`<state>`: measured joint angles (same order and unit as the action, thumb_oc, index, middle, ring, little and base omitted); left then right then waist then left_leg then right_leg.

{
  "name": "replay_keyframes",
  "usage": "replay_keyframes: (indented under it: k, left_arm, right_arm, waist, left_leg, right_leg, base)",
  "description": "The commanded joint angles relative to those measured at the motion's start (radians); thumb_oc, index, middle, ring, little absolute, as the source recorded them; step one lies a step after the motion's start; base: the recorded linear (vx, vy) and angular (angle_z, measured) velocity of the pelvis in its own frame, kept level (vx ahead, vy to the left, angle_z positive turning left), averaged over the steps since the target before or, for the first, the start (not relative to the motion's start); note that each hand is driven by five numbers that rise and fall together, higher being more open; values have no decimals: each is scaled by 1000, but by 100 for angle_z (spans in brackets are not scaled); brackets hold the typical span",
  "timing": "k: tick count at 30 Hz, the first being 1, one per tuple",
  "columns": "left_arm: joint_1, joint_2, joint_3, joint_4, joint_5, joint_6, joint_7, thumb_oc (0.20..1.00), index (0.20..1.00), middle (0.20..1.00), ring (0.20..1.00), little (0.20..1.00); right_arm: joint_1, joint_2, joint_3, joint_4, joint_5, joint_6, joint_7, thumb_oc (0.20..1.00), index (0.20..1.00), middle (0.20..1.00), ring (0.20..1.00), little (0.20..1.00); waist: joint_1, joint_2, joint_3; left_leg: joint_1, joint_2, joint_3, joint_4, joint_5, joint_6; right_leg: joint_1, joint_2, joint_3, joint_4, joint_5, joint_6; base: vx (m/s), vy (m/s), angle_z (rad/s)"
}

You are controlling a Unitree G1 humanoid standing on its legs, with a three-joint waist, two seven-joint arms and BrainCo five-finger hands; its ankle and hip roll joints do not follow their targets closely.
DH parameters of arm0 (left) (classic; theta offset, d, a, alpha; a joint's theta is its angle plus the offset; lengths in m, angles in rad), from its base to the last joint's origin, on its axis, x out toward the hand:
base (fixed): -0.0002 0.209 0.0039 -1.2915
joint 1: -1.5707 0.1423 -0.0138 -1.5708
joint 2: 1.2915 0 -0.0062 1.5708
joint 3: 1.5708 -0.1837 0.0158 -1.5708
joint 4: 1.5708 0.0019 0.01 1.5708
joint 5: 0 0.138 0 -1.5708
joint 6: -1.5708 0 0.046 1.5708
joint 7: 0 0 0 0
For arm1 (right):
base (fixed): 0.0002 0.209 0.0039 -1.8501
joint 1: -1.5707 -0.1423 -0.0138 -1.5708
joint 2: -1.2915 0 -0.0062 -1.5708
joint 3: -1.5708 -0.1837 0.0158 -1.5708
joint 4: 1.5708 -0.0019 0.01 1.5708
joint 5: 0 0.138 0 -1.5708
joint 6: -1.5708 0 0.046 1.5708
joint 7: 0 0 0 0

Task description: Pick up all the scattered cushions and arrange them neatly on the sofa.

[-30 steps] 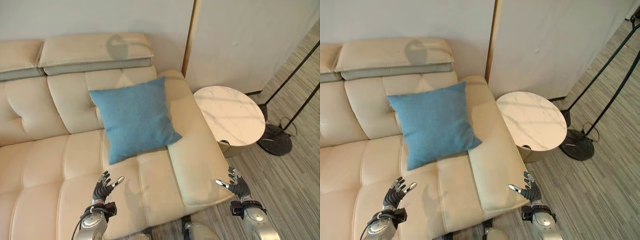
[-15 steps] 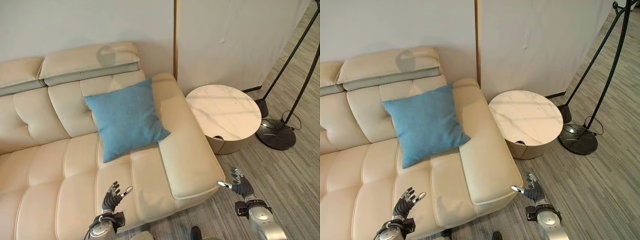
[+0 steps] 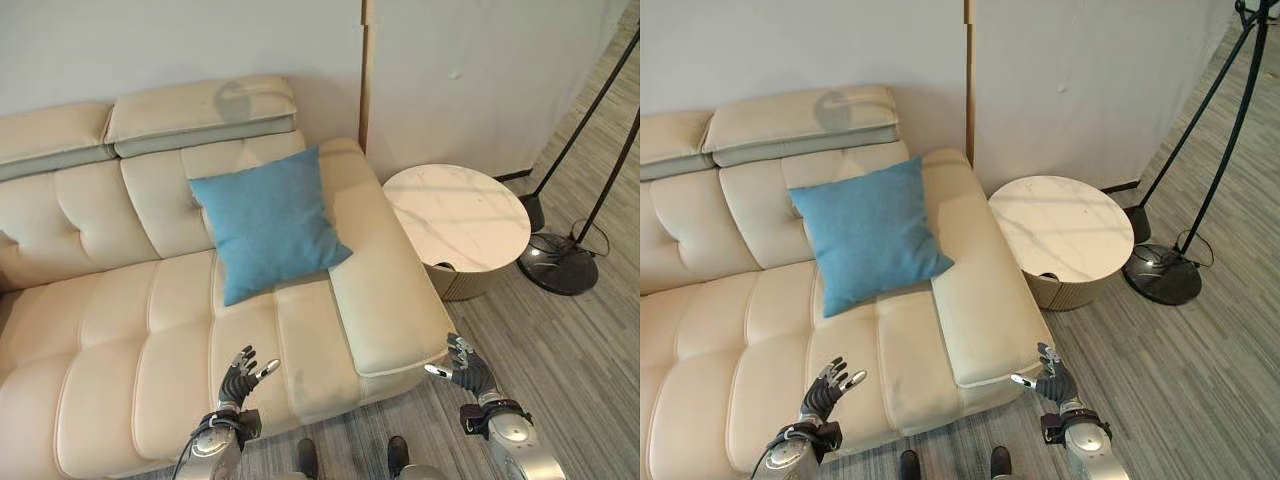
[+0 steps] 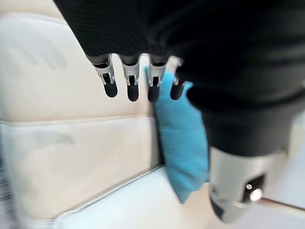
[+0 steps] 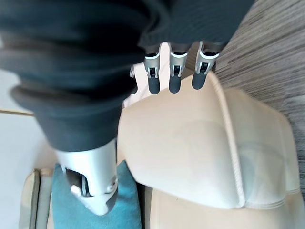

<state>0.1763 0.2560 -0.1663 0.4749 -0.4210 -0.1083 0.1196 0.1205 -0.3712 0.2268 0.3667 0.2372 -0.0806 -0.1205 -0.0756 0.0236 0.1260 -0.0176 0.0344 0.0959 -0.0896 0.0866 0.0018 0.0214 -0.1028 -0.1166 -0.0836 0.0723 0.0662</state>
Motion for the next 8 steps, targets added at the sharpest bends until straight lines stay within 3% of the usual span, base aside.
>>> replay_keyframes:
  k: [1,8]
  left_arm:
    - [-7,50,16,-52,2,-29,-10,1000,1000,1000,1000,1000]
    - [13,67,8,-59,49,-26,-23,1000,1000,1000,1000,1000]
  right_arm:
    - [-52,2,23,-26,6,-42,-8,1000,1000,1000,1000,1000]
    - [-53,17,42,-3,1,-33,6,1000,1000,1000,1000,1000]
  waist:
    - [4,-28,-25]
    - [13,-36,-35]
  left_leg:
    - [63,9,46,2,-77,-33]
    - [77,0,59,2,-97,-21]
  right_leg:
    - [20,80,-26,-4,-125,-24]
    - [27,64,-10,-4,-108,-6]
  base:
    - [5,119,2]
    - [2,100,-5]
